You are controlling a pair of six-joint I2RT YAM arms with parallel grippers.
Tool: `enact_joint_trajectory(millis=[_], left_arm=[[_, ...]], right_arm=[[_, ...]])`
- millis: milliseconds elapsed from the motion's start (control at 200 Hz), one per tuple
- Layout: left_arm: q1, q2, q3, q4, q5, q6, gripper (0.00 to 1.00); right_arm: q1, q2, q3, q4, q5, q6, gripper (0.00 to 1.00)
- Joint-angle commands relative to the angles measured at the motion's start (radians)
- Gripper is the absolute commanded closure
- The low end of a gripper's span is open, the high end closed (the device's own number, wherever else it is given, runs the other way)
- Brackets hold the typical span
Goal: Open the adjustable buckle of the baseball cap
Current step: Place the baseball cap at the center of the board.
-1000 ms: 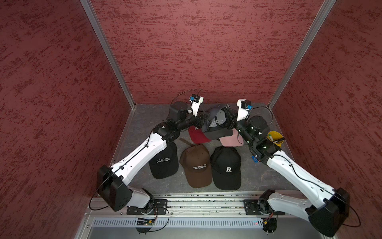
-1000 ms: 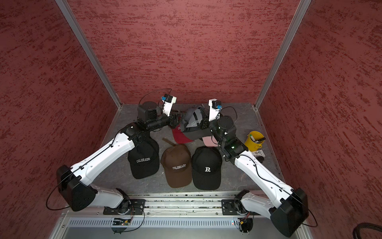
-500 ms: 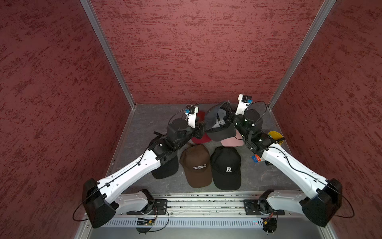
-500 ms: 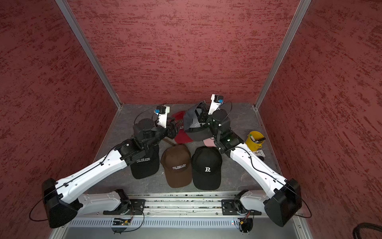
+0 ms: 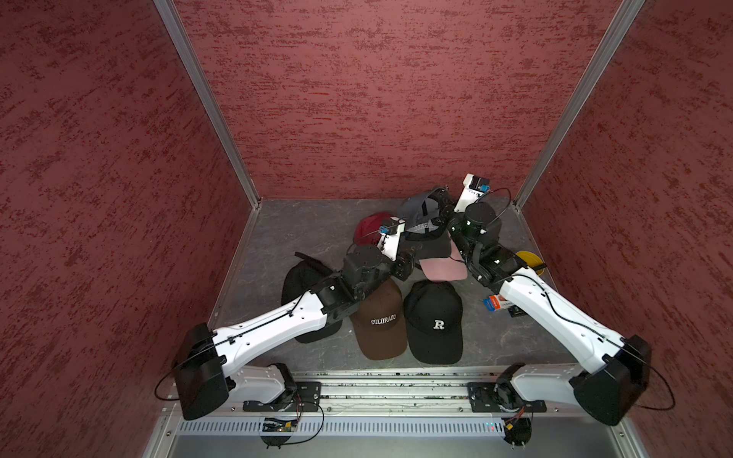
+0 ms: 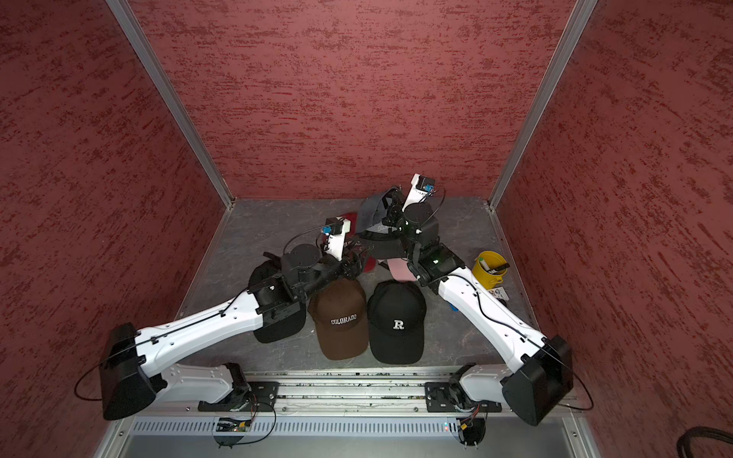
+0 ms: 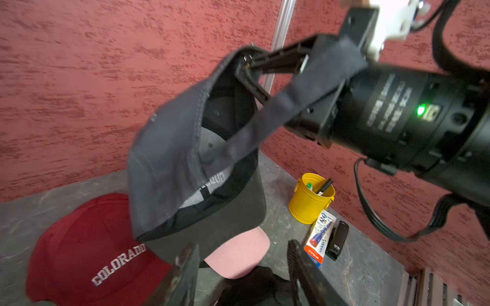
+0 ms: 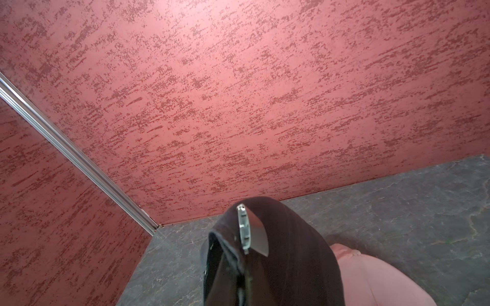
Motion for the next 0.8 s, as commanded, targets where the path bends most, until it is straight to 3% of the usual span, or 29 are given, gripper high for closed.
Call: enact_joint_trajectory(millis=[0, 155, 371, 626, 796], left_arm=[[-0.016, 0.067, -0.016, 0.139, 0.03, 0.013, 0.44], [-0.03, 0.203, -0.001, 0.313, 0.088, 0.017, 0.42], [-0.054, 0.399, 0.067, 0.485, 0.08, 0.001, 0.38], [-0.091, 0.538, 0.158, 0.601, -0.086, 0.045, 0.32], [-0.1, 0.602, 0.217, 0.605, -0.115, 0.075, 0.28]], right_arm=[[-0.003, -0.013, 0.043, 0.011, 0.02, 0.029, 1.0], [-0.003, -0.008, 0.082, -0.035, 0.05, 0.066, 1.0], [-0.002, -0.014, 0.102, -0.094, 0.114, 0.15, 1.0], [0.0, -0.04, 0.092, -0.151, 0.18, 0.272, 1.0], [0.003, -0.045, 0.091, -0.173, 0.195, 0.305, 1.0]])
